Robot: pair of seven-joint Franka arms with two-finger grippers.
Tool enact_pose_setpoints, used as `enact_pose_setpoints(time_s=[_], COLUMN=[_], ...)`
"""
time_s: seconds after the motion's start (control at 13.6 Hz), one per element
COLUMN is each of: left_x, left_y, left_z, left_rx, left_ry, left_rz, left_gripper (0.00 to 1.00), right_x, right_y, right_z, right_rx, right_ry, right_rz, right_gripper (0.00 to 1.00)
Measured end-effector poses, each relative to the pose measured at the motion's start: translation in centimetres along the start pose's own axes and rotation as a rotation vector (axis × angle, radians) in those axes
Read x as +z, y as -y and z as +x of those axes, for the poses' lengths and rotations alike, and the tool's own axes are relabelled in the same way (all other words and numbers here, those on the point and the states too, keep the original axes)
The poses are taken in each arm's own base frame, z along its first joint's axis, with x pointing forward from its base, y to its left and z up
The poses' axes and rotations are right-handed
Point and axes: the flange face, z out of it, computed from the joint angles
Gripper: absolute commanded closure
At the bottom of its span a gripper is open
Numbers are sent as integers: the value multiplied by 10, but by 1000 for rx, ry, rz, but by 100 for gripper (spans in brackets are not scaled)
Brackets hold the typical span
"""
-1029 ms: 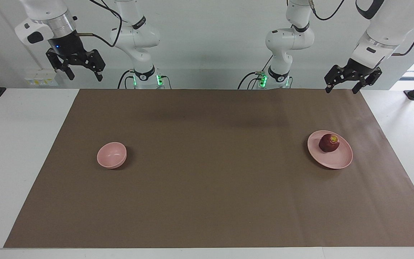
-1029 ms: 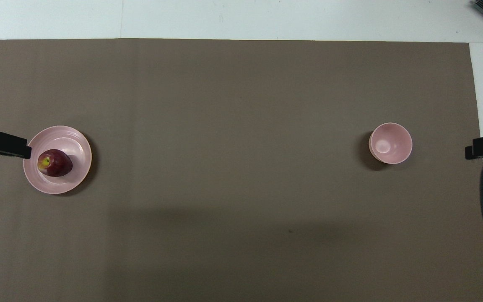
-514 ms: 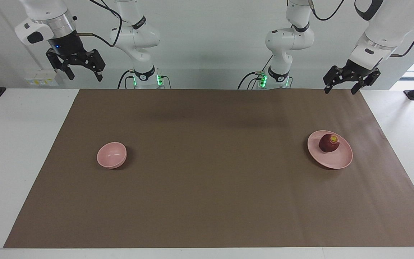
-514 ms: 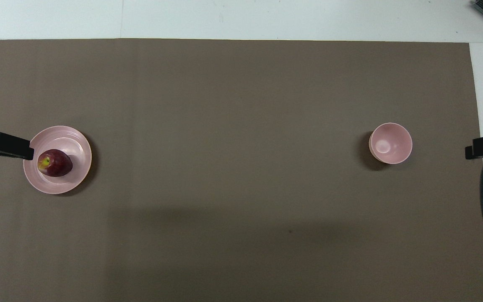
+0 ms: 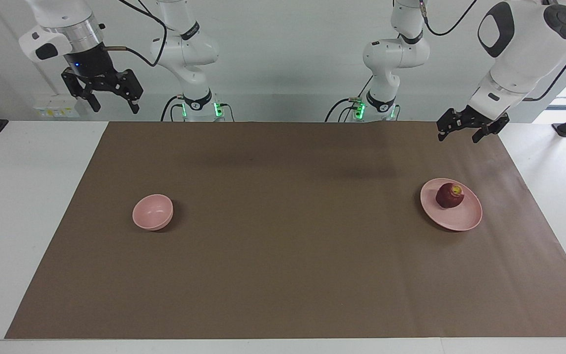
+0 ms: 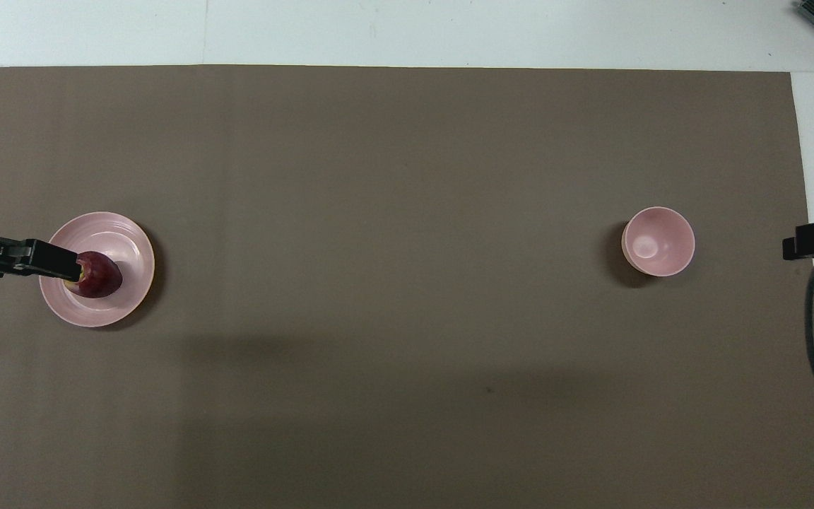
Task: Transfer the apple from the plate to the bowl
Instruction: 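Lower the left gripper onto the red apple on the plate and grasp it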
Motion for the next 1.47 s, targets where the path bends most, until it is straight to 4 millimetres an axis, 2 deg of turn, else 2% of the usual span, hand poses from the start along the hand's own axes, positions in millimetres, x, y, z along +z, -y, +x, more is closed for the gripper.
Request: enact_pose_setpoints(time_s=[0.37, 0.73, 1.1, 1.47], left_x=[60, 117, 172, 219], left_y=[30, 41, 80, 82], left_z=[3, 1, 6, 4], left_rx=[63, 103, 112, 79], left_ry=[-46, -89, -108, -131], left_rz=[3, 15, 23, 0], left_gripper=[0, 0, 0, 0], right_x=[1, 2, 2, 2], right_y=[0, 0, 0, 0], right_z=[0, 0, 0, 0], right_rx=[0, 0, 0, 0], right_ry=[2, 6, 6, 7], right_rz=[0, 0, 0, 0], right_gripper=[0, 0, 0, 0])
